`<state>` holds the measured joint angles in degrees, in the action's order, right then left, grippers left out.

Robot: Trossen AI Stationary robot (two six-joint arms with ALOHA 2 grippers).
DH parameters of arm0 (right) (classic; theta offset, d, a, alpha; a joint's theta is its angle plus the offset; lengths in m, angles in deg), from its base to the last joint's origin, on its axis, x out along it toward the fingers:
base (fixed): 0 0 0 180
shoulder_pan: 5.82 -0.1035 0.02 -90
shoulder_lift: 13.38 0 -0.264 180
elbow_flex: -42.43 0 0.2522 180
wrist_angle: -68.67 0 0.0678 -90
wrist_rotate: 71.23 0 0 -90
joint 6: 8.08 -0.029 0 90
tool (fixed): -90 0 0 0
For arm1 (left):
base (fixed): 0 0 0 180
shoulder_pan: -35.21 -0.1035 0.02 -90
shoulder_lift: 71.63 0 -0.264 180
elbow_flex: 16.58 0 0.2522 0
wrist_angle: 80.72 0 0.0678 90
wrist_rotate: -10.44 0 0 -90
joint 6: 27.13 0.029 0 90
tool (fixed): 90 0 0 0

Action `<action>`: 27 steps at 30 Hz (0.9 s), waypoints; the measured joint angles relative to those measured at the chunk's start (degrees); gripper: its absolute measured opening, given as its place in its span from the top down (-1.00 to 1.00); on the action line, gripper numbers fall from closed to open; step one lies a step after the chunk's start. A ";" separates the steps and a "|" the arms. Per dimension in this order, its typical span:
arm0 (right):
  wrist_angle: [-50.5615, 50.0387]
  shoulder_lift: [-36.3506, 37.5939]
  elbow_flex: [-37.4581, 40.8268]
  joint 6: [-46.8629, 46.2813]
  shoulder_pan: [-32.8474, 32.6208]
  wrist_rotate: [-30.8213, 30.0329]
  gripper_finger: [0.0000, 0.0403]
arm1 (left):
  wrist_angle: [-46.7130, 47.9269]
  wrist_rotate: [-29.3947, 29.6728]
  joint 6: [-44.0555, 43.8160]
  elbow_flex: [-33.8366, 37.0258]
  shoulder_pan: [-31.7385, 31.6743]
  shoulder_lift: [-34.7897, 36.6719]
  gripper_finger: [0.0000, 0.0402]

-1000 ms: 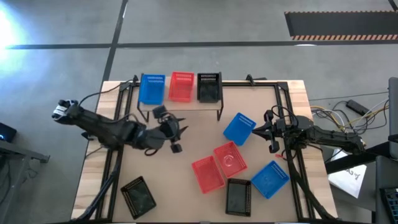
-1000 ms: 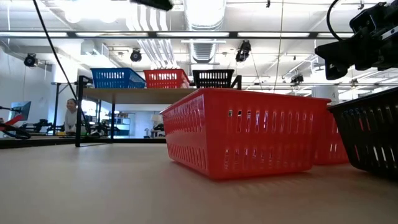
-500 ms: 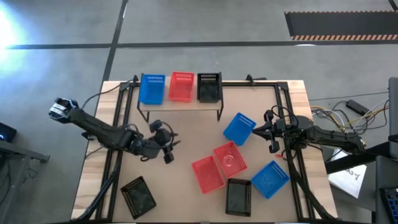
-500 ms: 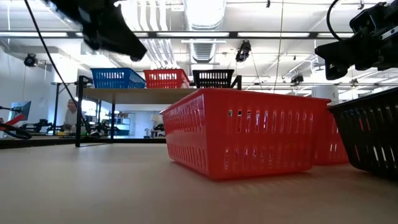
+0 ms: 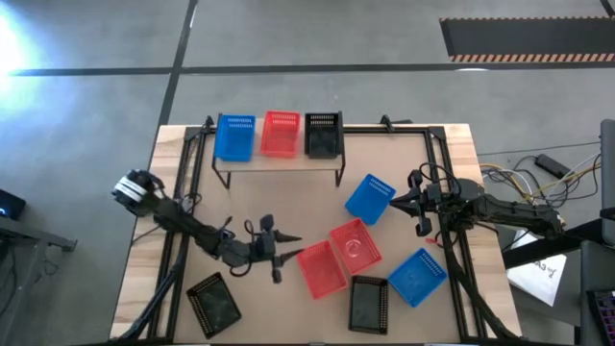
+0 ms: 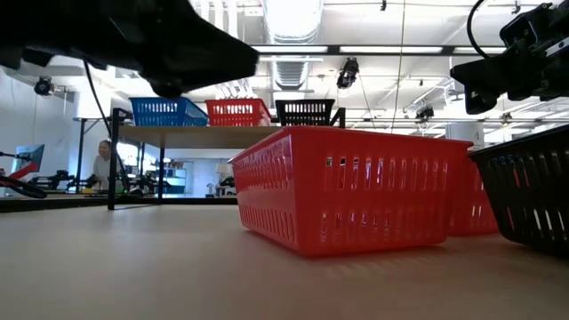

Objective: Stack baskets on shelf by color
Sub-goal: Stack the top blue bin on the blue bin on the shelf

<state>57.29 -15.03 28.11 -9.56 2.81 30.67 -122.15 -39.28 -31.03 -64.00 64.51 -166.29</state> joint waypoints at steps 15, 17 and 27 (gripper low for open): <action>1.46 0.00 0.00 0.90 0.02 0.12 0.91 | -0.83 4.78 -0.21 4.66 -1.87 -0.53 0.36; 6.06 -0.02 0.00 -0.35 0.02 0.11 0.91 | -1.08 5.71 -0.21 5.79 -3.14 -0.34 0.36; 14.09 -1.64 0.02 -14.30 -0.34 -1.45 0.91 | -0.90 6.71 0.80 6.44 -10.21 -0.21 0.36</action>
<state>71.38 -16.67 28.14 -23.86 2.47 29.22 -123.05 -32.56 -30.23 -57.56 54.30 -166.50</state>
